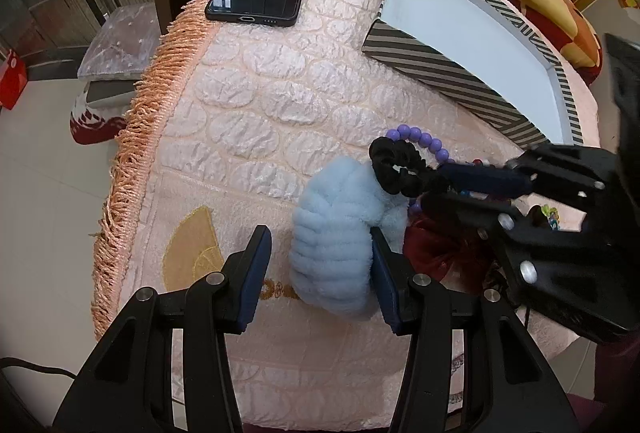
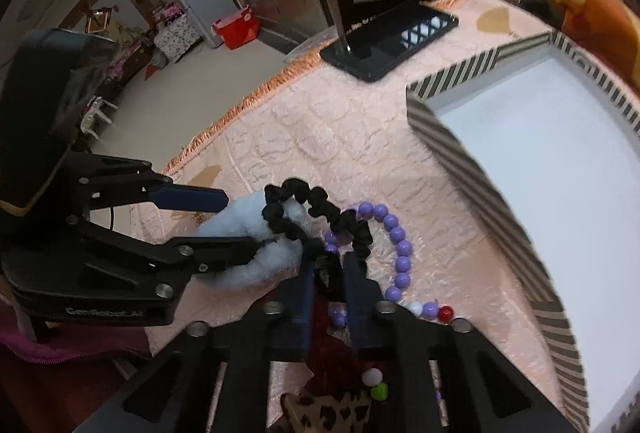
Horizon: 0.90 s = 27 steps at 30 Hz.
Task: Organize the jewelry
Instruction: 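Grasp the light blue fluffy scrunchie with the left gripper while the right grasps the black scrunchie, then carry both scrunchies into the white tray and open both grippers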
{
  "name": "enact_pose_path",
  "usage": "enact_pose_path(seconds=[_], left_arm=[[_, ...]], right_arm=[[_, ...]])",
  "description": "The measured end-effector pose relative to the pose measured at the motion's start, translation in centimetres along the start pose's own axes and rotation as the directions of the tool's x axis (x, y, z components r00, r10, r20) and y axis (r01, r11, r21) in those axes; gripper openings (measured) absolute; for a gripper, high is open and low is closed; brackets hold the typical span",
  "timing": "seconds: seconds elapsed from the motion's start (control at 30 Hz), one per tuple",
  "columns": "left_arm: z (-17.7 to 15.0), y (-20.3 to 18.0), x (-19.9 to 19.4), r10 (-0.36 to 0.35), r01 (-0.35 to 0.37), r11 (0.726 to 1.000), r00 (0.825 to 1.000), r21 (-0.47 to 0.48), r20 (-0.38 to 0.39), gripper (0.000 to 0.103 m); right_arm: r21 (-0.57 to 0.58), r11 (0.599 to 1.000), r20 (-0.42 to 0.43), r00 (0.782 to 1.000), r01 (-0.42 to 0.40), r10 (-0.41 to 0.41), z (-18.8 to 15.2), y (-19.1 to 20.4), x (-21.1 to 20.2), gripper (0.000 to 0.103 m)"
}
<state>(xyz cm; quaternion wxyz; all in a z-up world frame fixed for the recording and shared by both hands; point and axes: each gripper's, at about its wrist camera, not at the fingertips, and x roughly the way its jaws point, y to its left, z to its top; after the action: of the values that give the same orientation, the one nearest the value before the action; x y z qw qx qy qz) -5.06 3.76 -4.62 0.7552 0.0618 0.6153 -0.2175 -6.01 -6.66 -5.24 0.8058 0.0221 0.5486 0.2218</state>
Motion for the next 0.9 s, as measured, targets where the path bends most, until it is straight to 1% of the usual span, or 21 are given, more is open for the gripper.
enact_pose_path(seconds=[0.13,0.3,0.33,0.37,0.4,0.43,0.53,0.67,0.77,0.9], left_arm=[[0.1,-0.1,0.0,0.005,-0.005,1.000,1.000,0.008,-0.002,0.048],[0.0,-0.7,0.1,0.014,-0.014,0.999,1.000,0.030,0.005,0.047],[0.0,-0.9,0.1,0.008,-0.008,0.999,1.000,0.040,0.011,0.037],[0.0,-1.1,0.1,-0.001,0.000,0.999,1.000,0.048,0.013,0.033],[0.0,-1.3,-0.1,0.000,-0.001,0.998,1.000,0.057,0.017,0.031],[0.1,-1.5,-0.2,0.004,-0.006,0.998,1.000,0.065,0.026,0.029],[0.4,-1.7,-1.1,-0.004,-0.001,0.997,0.998,0.077,0.058,0.026],[1.6,-2.1,-2.2,-0.036,0.030,0.997,0.996,0.075,0.079,0.025],[2.4,-2.5,-3.0,-0.040,0.032,0.996,0.994,0.083,0.103,0.025],[4.4,-3.6,-4.2,-0.059,0.046,0.994,0.989,0.097,0.139,0.025]], right_arm=[[0.043,0.999,0.065,0.998,-0.013,0.010,-0.5,-0.5,-1.7,0.008],[0.142,0.990,0.130,0.991,0.001,-0.019,-1.5,-1.6,-4.8,0.008],[0.166,0.986,0.145,0.989,-0.005,-0.020,-1.7,-2.0,-5.4,0.008],[0.193,0.981,0.172,0.985,-0.016,-0.017,-1.9,-2.3,-6.3,0.008],[0.210,0.978,0.191,0.981,-0.020,-0.021,-2.1,-2.6,-7.1,0.008],[0.226,0.974,0.205,0.978,-0.010,-0.037,-2.2,-2.9,-7.8,0.008],[0.276,0.961,0.232,0.970,0.008,-0.075,-2.5,-3.7,-9.3,0.008],[0.356,0.933,0.246,0.958,0.052,-0.148,-2.5,-5.5,-11.0,0.008],[0.394,0.916,0.253,0.949,0.076,-0.188,-2.4,-6.6,-12.1,0.008],[0.435,0.894,0.251,0.938,0.111,-0.238,-1.9,-8.3,-13.4,0.008]])
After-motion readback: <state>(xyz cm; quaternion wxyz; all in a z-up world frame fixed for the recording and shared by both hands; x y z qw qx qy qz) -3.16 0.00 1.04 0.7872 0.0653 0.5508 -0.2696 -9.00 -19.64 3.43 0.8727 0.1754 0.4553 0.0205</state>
